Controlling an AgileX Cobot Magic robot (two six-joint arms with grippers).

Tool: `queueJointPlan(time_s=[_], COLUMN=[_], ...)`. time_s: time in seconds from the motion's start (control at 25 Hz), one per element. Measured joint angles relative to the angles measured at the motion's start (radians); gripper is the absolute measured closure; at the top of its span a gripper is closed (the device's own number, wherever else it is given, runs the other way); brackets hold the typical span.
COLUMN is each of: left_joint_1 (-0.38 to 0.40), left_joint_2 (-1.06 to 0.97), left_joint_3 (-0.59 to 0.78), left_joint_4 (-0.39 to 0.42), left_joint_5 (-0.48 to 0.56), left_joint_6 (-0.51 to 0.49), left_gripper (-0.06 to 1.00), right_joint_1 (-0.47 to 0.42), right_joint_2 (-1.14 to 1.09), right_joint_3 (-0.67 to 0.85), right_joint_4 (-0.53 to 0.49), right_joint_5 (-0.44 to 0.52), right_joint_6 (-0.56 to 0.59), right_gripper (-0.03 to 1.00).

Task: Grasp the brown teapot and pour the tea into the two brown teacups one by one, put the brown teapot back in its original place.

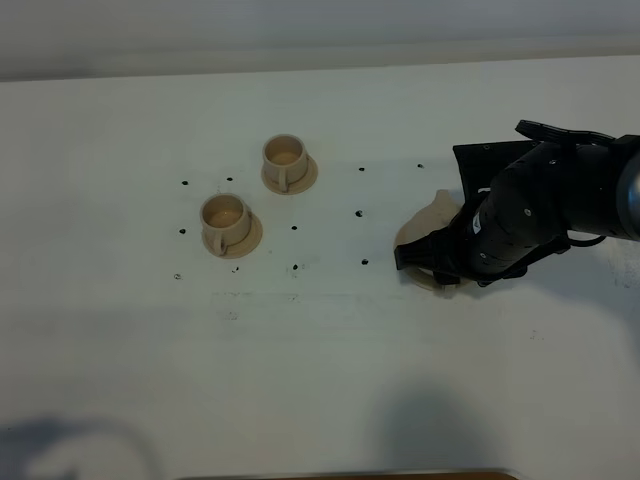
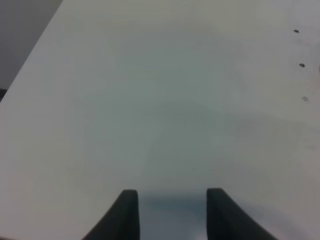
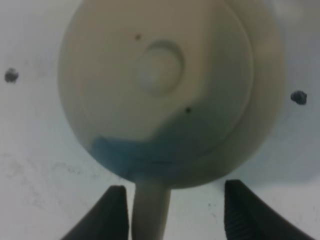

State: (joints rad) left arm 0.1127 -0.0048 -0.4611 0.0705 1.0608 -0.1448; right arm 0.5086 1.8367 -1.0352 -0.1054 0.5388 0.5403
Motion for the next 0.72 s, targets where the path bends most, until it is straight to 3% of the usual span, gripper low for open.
queueJointPlan(time_s=[0.28, 0.64, 0.72], left_joint_1=[0.0, 0.0, 0.0], left_joint_2=[0.0, 0.0, 0.0], left_joint_3=[0.0, 0.0, 0.0], left_joint_4=[0.0, 0.0, 0.0], left_joint_5=[0.0, 0.0, 0.0], left_joint_6=[0.0, 0.0, 0.0], left_gripper=[0.63, 0.63, 0.63], right_joint_1=[0.0, 0.001, 0.001], right_joint_2=[0.007, 0.008, 0.008], right_joint_3=[0.0, 0.0, 0.0], right_joint_4=[-0.003, 0.005, 0.005], right_joint_5=[-0.002, 0.0, -0.003], right_joint_6=[0.002, 0.004, 0.004], right_gripper=[0.57, 0.84, 0.86])
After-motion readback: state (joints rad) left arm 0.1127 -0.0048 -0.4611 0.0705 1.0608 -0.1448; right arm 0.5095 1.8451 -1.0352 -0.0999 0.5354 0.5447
